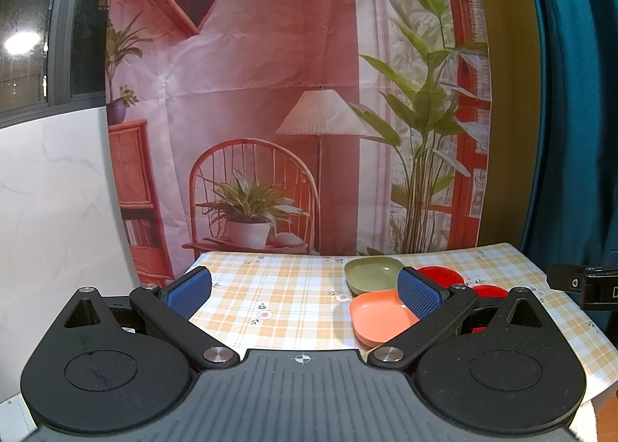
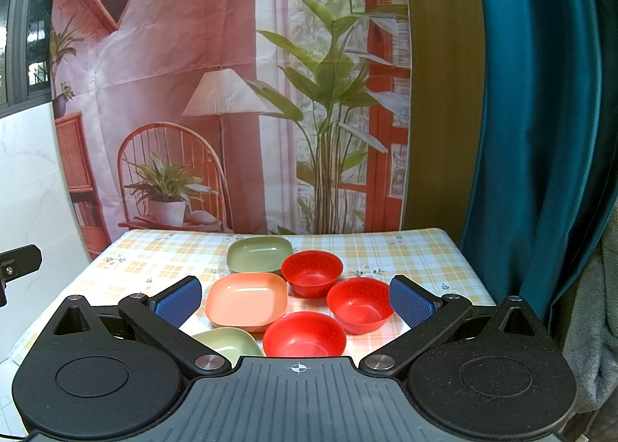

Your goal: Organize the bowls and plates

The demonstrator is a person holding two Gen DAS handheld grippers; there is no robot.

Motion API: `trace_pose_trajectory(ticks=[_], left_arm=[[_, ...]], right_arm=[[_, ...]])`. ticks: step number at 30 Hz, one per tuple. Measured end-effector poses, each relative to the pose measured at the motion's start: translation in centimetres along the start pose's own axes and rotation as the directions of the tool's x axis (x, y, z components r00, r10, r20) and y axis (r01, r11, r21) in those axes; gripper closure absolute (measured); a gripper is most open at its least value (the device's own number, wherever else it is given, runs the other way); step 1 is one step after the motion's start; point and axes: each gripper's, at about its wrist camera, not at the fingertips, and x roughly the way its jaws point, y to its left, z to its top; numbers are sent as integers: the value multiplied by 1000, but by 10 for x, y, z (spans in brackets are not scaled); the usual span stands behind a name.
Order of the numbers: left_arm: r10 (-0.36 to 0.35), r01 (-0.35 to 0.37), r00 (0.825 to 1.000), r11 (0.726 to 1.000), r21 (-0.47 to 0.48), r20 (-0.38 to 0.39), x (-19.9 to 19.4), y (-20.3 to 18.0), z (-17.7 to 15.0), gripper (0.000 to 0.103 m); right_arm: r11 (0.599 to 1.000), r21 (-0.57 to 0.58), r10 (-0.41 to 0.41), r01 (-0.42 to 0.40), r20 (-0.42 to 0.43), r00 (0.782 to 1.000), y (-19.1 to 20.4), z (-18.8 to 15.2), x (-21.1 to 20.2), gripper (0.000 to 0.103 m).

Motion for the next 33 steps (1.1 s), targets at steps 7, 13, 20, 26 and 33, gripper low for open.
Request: trace_pose_trajectory(ticks=[7, 13, 20, 26, 33], left_arm=[[1, -1, 1000, 1000, 0, -1, -1, 0, 0, 0], [0, 0, 1000, 1000, 0, -2, -1, 1, -1, 0], [0, 0, 1000, 1000, 1, -3, -1, 2, -1, 0], [1, -1, 1000, 1000, 1, -4, -2, 1, -1, 0], [2, -2, 1000, 1000, 1, -4, -2, 2, -1, 0]], right_arm=[[1000, 0, 0, 0, 0, 1000, 0, 0, 0, 0], [1000, 1, 0, 0, 1, 1000, 0, -1, 1, 0], [1000, 0, 0, 0, 1, 1000, 0, -1, 2, 0], [1000, -1, 0, 0, 1, 1000, 1, -1, 1, 0], [1000, 0, 0, 0, 1, 1000, 0, 0, 1, 0]])
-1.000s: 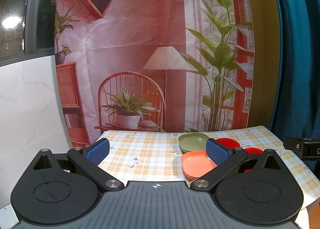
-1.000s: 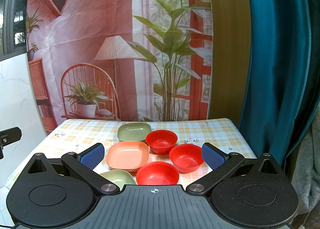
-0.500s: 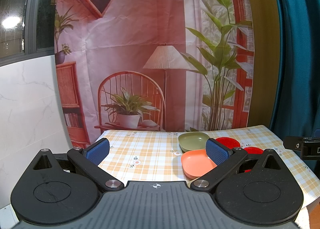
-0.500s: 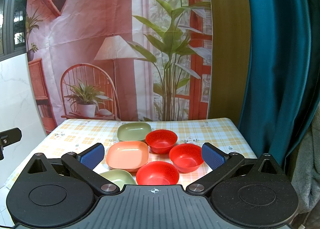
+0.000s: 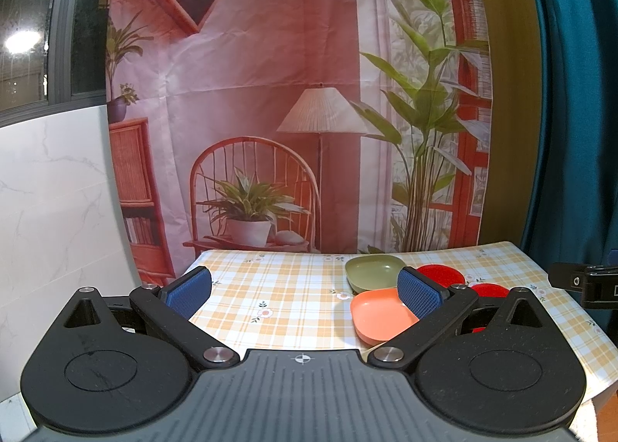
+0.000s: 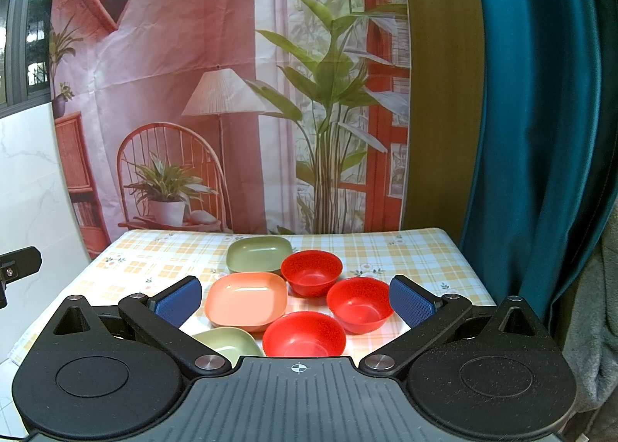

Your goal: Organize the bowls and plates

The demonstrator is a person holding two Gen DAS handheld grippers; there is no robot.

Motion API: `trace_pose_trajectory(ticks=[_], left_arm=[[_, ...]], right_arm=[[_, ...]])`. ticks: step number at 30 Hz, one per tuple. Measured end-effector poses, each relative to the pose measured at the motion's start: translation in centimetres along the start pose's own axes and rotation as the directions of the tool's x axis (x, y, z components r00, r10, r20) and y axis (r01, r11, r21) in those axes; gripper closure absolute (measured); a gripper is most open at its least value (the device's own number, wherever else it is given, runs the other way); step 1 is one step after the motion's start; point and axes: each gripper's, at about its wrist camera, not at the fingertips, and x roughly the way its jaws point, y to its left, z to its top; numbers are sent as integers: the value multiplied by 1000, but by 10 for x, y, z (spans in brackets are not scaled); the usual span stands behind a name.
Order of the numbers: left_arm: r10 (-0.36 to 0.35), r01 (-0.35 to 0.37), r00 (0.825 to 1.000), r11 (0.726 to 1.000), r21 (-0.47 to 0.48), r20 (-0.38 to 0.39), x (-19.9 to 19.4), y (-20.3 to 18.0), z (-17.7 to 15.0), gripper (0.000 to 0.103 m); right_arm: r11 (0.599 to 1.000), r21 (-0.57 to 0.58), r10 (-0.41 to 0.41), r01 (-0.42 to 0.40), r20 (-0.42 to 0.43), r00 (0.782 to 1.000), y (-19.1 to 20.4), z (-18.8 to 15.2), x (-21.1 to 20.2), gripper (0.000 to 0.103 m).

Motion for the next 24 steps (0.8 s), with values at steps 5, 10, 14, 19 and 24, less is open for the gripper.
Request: trace_pose_trajectory(ticks=[5, 10, 14, 19, 24], left_arm=[[1, -1, 1000, 1000, -1, 0, 2, 0, 1, 0], [2, -2, 1000, 1000, -1, 1, 1, 0, 1, 0], [3, -3, 1000, 1000, 0, 2, 1, 0, 1, 0], [-2, 2, 1000, 1000, 1, 0, 3, 2, 3, 0], [-12, 12, 1000, 1000, -12, 23, 12, 5, 9, 0]], right_arm=[[1000, 0, 0, 0, 0, 1000, 0, 0, 0, 0], [1000, 0, 0, 0, 0, 1000, 0, 0, 0, 0], [1000, 1, 0, 0, 1, 1000, 0, 1, 0, 0], [1000, 9, 20, -20, 19, 1000, 1, 1, 1, 0], [998, 28, 61, -63, 79, 995, -6, 7, 12, 0]])
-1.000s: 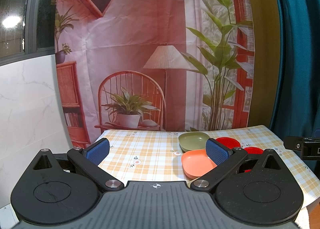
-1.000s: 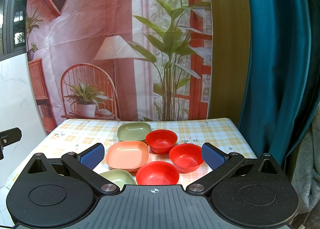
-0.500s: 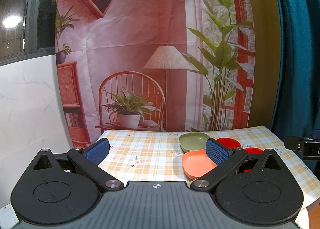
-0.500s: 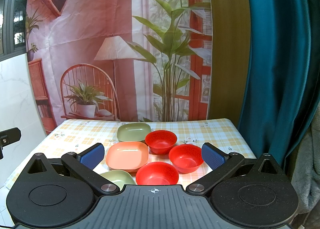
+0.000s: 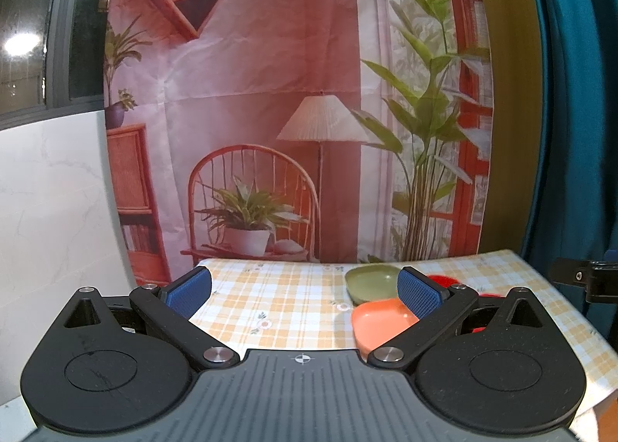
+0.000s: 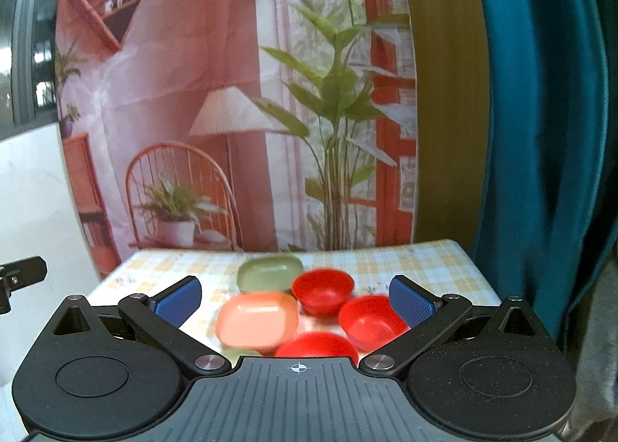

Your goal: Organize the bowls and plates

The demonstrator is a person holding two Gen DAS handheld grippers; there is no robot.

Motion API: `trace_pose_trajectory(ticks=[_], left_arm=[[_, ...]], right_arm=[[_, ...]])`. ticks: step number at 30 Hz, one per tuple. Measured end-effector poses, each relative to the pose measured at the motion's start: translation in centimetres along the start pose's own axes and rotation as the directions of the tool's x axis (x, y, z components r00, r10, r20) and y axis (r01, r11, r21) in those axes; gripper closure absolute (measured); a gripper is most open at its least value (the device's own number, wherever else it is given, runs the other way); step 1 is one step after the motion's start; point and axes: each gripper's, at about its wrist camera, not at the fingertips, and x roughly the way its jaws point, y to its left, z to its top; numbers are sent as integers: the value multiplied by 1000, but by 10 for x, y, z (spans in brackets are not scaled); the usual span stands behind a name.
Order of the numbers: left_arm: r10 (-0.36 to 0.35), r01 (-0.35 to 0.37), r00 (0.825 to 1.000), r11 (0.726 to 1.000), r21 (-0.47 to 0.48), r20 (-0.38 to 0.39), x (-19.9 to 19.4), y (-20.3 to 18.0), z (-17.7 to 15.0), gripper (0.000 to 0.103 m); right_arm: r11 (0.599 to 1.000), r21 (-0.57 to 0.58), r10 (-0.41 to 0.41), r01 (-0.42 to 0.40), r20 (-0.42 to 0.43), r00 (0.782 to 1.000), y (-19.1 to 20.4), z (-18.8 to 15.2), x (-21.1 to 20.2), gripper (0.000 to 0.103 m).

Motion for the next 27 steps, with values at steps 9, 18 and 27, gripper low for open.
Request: trace_pose_trajectory(ticks=[9, 18, 27], left_arm=[[27, -27, 999, 1000, -7, 25, 34, 3, 2, 0], [49, -49, 999, 999, 13, -9, 77, 0, -13, 0], [59, -57, 994, 998, 23, -90, 118, -1, -40, 0]], right_arm=[[998, -23, 54, -55, -11, 998, -7, 1, 44, 0], [998, -43, 44, -43, 16, 999, -13, -20, 91, 0], [1000, -19, 24, -25, -41, 999, -13, -46, 133, 0]])
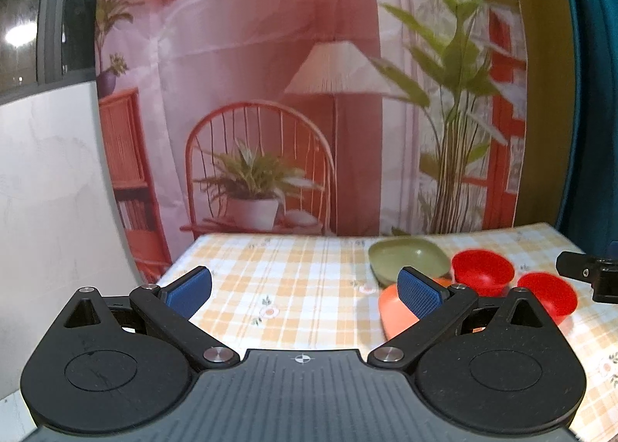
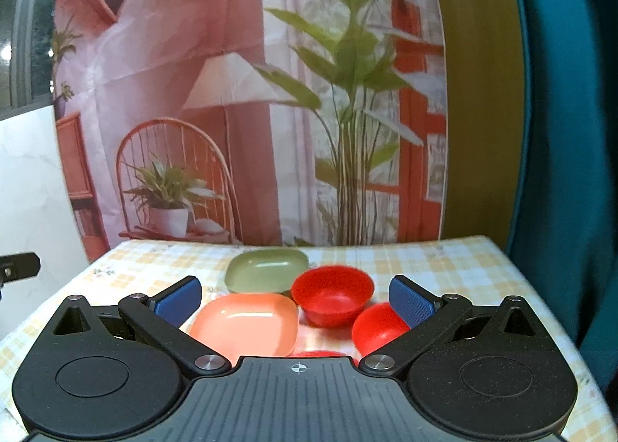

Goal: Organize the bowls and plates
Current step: 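Move the open left gripper to the rim of the large green plate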

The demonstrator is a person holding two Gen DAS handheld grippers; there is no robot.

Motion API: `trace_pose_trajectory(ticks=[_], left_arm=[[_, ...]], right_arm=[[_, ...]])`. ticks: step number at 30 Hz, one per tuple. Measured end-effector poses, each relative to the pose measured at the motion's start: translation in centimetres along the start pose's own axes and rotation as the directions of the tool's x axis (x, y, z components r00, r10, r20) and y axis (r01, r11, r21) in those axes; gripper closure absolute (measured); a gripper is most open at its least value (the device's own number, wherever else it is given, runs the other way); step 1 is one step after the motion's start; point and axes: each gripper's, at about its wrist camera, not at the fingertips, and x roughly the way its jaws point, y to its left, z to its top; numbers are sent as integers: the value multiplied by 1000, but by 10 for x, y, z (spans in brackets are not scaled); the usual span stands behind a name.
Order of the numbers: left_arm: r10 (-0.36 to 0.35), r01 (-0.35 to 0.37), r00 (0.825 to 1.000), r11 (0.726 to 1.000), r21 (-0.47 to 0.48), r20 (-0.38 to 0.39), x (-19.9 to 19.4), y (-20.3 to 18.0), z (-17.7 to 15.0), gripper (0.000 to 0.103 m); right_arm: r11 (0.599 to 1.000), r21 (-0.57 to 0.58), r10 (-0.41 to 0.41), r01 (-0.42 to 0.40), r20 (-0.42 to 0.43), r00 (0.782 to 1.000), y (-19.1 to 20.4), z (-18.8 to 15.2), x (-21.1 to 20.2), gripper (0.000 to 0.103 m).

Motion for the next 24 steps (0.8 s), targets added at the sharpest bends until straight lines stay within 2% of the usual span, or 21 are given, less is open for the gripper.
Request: trace_pose_trajectory(ticks=[10, 17, 21, 24], left_arm=[[-39, 38, 993, 999, -9, -115, 35, -3, -29, 0], [-107, 102, 974, 994, -39, -199, 57, -8, -49, 0], [-135, 129, 961, 991, -40, -241, 67, -12, -61, 2], [-140, 133, 950, 990, -46, -279, 75, -14, -69, 11]], right_arm=[[1000, 9, 0, 1, -67, 998, 0, -35, 21, 0], [999, -5, 50, -51, -126, 991, 8, -54, 31, 0], [996, -75, -54, 40, -200, 978, 20, -64, 42, 0], [999, -45, -9, 0, -221, 975, 18, -70, 43, 1]])
